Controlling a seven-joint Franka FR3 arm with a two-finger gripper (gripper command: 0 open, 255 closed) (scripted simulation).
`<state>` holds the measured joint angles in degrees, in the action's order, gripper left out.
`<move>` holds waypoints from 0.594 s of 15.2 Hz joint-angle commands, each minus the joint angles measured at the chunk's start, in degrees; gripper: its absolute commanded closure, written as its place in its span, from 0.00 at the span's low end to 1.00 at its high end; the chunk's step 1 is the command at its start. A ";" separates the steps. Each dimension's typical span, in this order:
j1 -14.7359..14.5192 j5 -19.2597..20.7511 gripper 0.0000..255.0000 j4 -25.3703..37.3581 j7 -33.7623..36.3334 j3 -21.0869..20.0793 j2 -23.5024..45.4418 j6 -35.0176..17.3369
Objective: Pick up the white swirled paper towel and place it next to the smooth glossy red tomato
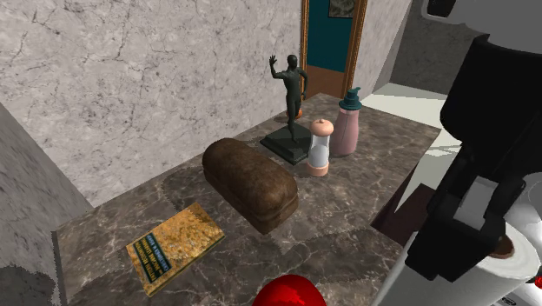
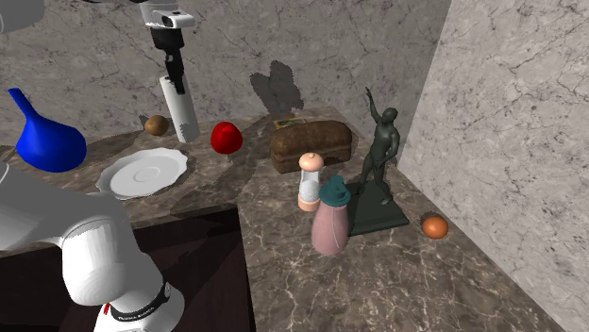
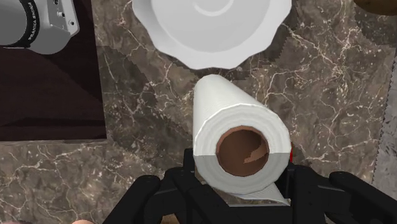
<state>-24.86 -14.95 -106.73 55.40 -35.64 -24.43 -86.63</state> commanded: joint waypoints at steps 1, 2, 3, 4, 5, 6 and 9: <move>-0.19 -0.31 1.00 -2.04 -0.27 -0.05 -0.58 -1.53; -0.27 -0.45 1.00 -2.99 -0.39 -0.09 -0.82 -2.27; -0.35 -0.59 1.00 -3.93 -0.51 -0.14 -1.04 -3.00; -0.43 -0.73 1.00 -4.86 -0.62 -0.20 -1.25 -3.74; -0.51 -0.86 1.00 -5.77 -0.73 -0.27 -1.44 -4.47; -0.59 -0.99 1.00 -6.67 -0.83 -0.34 -1.62 -5.21; -0.81 -1.37 1.00 -9.29 -1.11 -0.61 -2.07 -7.41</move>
<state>-25.57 -16.16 -115.00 54.51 -36.27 -26.21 -93.27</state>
